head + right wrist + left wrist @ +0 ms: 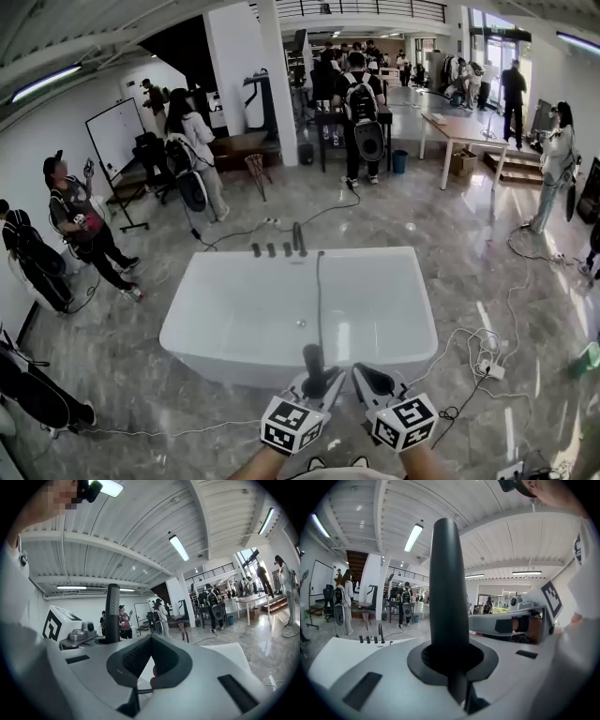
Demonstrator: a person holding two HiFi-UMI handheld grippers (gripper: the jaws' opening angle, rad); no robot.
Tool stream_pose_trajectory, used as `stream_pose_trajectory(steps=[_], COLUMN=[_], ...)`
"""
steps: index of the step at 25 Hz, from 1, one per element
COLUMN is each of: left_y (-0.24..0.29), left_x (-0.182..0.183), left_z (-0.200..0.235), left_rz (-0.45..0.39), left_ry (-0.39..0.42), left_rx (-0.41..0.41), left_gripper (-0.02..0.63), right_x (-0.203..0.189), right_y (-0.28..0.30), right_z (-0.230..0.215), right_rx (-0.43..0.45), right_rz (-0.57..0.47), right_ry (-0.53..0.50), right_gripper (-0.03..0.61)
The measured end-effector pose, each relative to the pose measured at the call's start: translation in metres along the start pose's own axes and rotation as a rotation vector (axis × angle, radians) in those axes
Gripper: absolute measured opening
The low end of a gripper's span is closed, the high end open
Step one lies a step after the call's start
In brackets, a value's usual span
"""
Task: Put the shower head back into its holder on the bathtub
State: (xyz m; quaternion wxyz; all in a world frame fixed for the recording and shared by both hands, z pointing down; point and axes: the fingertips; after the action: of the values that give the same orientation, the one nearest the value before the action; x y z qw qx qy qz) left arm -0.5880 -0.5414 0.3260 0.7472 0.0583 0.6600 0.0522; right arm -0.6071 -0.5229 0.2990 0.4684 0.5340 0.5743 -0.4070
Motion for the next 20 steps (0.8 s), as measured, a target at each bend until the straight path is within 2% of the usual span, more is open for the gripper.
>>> stream_pose_trajectory(steps=[7, 11, 17, 20], left_y=[-0.004, -0.003, 0.005, 0.011], left_x=[0.001, -0.003, 0.000, 0.004], left_z=[0.002, -0.003, -0.011, -0.015], left_rz=[-0.002, 0.001, -0.002, -0.011], left_ry=[-0.002, 0.001, 0.008, 0.021], left_rx=[0.002, -0.002, -0.011, -0.020], left_gripper=[0.040, 0.040, 0.040, 0.040], right_x=[0.004, 0.005, 0.004, 0.004], right_y=[-0.001, -0.009, -0.019, -0.025], right_z=[0.002, 0.001, -0.001, -0.009], right_rx=[0.016, 0.016, 0.038, 0.012], right_rz=[-0.033, -0.060, -0.045, -0.049], right_ry=[0.077, 0.085, 0.103, 0.105], right_gripper=[0.014, 0.014, 0.014, 0.014])
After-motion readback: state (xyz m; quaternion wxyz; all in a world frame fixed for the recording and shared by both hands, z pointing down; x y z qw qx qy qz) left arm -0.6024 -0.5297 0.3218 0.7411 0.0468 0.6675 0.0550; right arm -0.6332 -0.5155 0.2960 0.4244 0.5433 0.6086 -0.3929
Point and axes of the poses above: the fingertips, and each gripper's own axes: y forward along the fingers, z to its left, x out of its top, and after that the axes turned 5 degrees about -z, right-handed
